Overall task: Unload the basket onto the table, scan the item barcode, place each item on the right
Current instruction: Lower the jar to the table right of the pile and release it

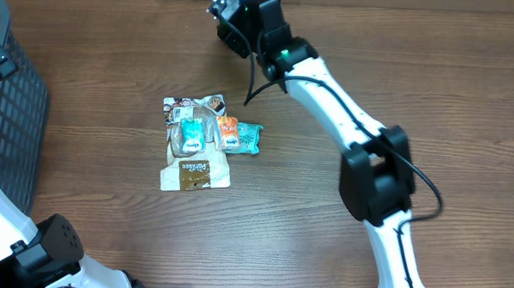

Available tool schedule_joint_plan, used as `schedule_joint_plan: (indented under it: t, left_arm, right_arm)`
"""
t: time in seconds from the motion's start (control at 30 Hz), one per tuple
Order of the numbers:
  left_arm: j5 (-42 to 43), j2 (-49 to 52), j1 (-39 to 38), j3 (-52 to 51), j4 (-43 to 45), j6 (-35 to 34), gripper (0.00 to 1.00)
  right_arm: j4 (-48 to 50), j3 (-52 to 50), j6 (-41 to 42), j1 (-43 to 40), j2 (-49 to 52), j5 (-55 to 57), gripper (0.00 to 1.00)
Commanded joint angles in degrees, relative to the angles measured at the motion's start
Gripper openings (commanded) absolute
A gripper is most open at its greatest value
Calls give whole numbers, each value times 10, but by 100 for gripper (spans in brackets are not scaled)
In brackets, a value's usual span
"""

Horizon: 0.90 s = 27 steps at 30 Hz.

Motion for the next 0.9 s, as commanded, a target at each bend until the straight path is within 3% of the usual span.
schedule_joint_plan:
  t: [0.0,0.07,0.2,0.3,0.47,0.6,0.87]
  left_arm:
    - [0,-3,0,-3,1,-6,100]
    - [0,-3,0,-3,1,-6,100]
    - [0,-3,0,-3,1,-6,100]
    - [0,-3,0,-3,1,-6,100]
    - [0,-3,0,-3,1,-6,100]
    - [0,-3,0,-3,1,-6,100]
    - [0,-3,0,-3,1,-6,99]
  right_arm:
    - [-56,13,116,2,-131,-168,26]
    - [-131,13,143,0,-161,-202,22]
    - [-289,13,153,-10,-197,-216,24]
    - [-430,12,153,-25,-201,-136,27]
    - [-553,-5,153,-66,-184,-9,35]
    - [-574,-38,156,-116,-172,12,34]
    - [-450,-183,229,-227,-167,-2,27]
